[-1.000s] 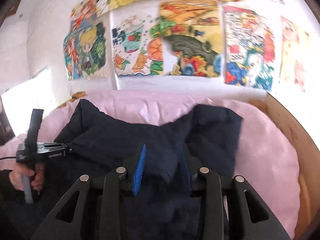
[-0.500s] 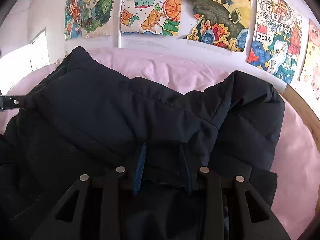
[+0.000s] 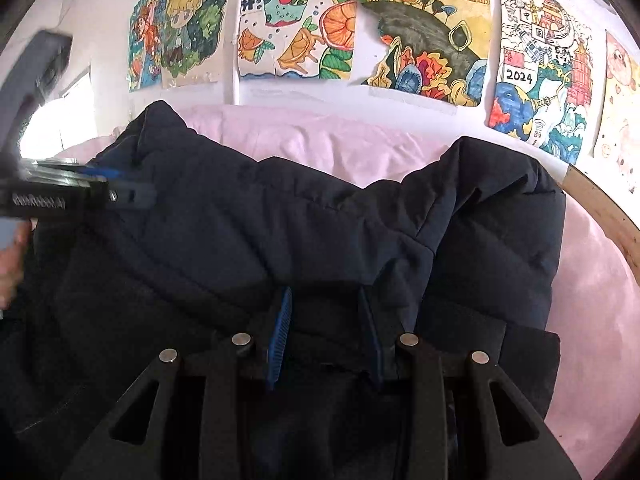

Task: Fold large clothes
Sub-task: 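Open both tools to release the folded hem onto the jacket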

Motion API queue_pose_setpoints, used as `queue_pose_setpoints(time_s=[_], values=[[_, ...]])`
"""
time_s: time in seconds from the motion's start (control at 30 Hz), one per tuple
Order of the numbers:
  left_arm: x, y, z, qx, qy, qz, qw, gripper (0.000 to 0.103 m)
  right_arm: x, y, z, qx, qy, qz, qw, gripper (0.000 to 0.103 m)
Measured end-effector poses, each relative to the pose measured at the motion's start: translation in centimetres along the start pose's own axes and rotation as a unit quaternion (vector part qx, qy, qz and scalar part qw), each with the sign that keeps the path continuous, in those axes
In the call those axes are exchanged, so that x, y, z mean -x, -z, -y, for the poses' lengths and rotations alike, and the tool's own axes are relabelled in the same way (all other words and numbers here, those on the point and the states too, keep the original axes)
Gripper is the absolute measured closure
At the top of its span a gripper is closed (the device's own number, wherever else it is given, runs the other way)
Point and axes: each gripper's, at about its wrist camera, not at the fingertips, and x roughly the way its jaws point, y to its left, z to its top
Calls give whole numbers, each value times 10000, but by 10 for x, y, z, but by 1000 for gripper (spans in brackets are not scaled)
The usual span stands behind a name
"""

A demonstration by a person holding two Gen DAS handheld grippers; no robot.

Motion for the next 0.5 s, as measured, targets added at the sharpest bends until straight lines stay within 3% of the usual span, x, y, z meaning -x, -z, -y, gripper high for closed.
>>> queue_pose_setpoints(time_s=[0.23, 0.37, 0.5], values=[[-39, 7, 14, -518, -556, -228, 9968, 47, -32, 2, 8, -88, -299, -307, 9990, 72], [-45, 10, 12, -520, -567, -217, 9968, 46, -40, 5, 8, -88, -320, -338, 9989, 72], [-21, 11, 8, -409, -418, 62, 9983, 46, -33, 4, 4, -35, -268, -278, 9992, 72]])
